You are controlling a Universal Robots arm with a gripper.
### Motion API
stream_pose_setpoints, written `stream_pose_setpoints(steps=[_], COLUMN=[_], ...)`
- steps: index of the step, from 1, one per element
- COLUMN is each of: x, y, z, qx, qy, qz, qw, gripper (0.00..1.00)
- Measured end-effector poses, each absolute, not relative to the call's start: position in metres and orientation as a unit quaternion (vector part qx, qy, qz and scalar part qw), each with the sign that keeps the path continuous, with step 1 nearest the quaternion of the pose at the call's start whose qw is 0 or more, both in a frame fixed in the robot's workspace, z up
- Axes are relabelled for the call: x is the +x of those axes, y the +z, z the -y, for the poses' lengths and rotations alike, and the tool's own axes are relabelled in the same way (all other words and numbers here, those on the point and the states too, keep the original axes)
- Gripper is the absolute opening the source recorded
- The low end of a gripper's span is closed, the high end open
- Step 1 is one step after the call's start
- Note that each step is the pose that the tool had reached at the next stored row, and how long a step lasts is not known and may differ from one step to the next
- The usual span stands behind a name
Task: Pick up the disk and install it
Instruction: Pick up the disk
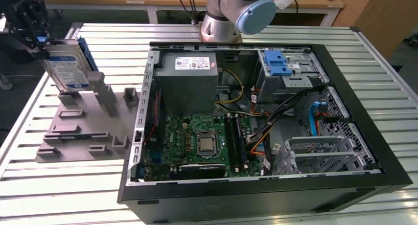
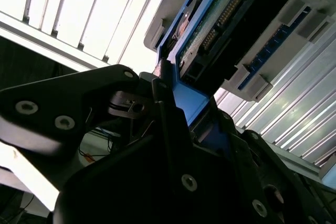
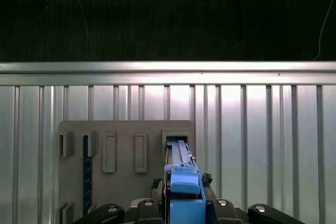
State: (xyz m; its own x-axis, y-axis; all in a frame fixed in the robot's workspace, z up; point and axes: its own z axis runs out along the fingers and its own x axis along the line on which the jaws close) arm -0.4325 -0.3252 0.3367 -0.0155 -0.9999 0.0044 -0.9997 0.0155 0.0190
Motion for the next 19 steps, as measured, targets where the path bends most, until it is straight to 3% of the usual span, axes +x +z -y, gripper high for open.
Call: stream_pose_setpoints(steps=[19], x=[-0.4325], y=[0.3392], z=[0.3252], qx=[0.702], qy=[-0.005], qz=[0.713], qw=[0.008], gripper=[0.36])
